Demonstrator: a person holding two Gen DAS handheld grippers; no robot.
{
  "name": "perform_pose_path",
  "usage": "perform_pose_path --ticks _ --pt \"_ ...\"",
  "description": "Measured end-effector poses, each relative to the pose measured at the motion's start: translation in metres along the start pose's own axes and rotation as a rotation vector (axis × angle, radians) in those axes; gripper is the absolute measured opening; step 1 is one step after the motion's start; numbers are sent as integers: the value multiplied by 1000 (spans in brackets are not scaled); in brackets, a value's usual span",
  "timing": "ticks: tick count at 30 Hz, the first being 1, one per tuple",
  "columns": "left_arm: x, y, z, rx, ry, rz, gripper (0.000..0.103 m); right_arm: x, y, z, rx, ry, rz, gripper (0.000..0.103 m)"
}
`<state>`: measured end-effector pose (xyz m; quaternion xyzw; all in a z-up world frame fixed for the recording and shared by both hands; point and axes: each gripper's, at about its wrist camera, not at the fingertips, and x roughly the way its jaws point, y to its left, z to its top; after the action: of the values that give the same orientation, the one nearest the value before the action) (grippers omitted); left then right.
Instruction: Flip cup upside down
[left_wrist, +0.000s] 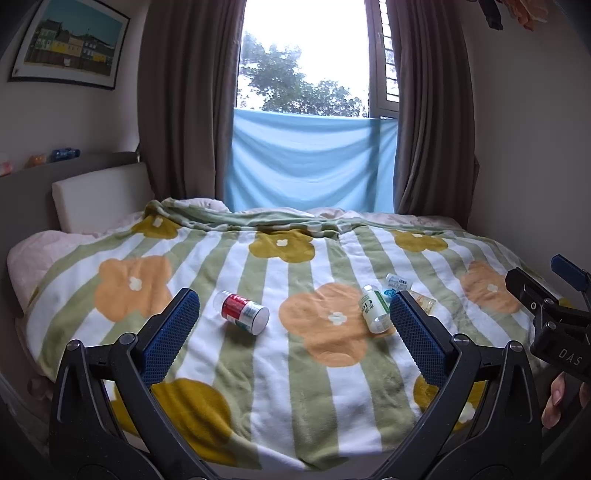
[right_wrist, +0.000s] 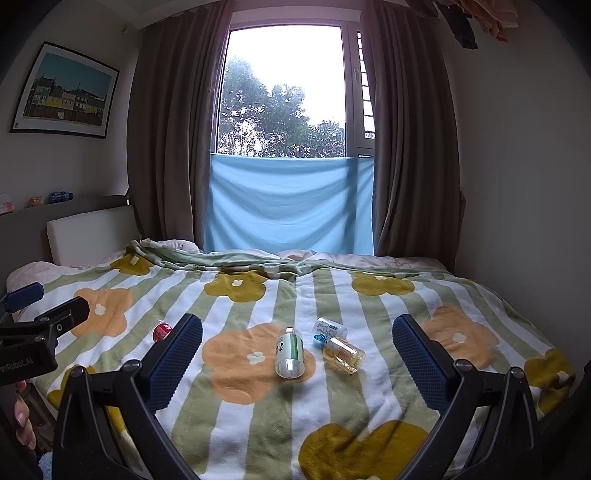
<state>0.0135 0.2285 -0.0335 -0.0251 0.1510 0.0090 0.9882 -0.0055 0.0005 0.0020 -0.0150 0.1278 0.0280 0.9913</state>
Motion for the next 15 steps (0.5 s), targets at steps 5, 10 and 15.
perform_pose_path --ticks 5,10,15 --pt "0 -2 1 -1 -3 -2 103 -2 -3 1 0 -12 -5 103" --pt "-1 -2 4 -2 -11 -8 103 -3 -1 2 -1 -14 -5 103" --pt "-2 1 5 -6 -14 -12 103 -3 -1 2 0 -15 -5 103"
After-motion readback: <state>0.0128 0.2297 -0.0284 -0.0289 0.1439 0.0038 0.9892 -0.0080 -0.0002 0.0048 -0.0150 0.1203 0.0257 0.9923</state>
